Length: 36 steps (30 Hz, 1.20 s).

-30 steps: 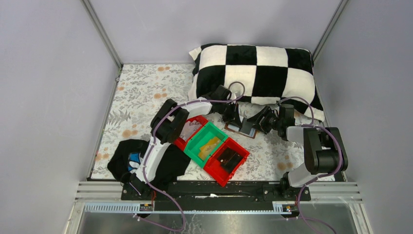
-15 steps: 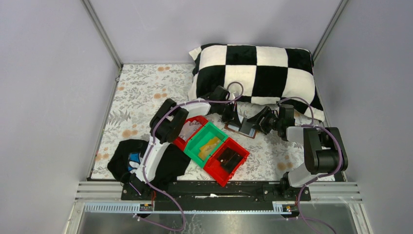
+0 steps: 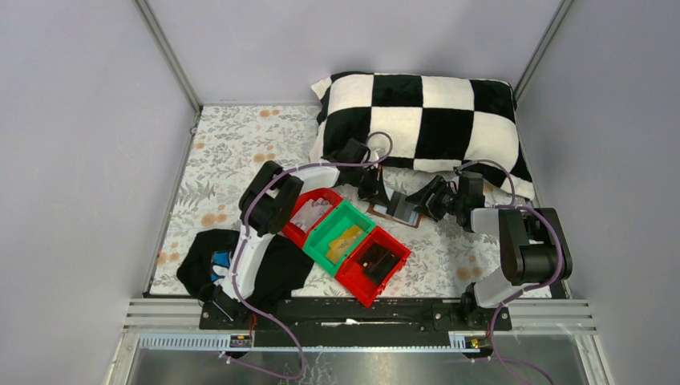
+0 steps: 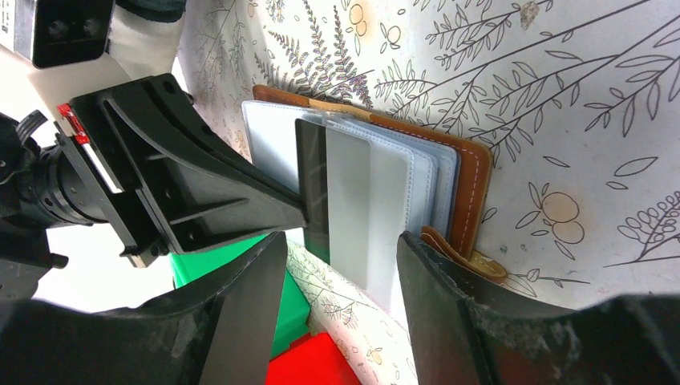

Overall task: Take the credit cards out of the card holder
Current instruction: Remove the credit card from the card holder.

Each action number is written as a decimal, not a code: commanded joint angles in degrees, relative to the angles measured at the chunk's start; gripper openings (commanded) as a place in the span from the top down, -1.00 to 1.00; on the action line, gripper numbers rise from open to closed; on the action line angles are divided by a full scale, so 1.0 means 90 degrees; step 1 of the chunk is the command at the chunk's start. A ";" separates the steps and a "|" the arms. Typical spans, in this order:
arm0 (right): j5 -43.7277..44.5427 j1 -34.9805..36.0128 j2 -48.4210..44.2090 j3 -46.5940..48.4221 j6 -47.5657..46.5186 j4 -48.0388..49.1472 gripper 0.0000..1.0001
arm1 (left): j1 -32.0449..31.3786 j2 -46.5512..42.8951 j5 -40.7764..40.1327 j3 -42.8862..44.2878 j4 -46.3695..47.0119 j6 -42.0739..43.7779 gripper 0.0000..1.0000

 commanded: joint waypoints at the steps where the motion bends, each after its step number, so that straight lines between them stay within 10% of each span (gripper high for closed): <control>1: 0.0541 0.0030 0.0230 -0.0171 -0.0361 -0.0665 -0.23 | 0.0264 -0.0418 -0.0262 -0.0060 -0.0087 0.0174 1.00; 36: -0.0224 0.0582 0.0014 0.0811 0.0179 -0.0305 -0.24 | 0.0289 -0.0876 -0.0298 0.0678 -0.1381 0.1131 1.00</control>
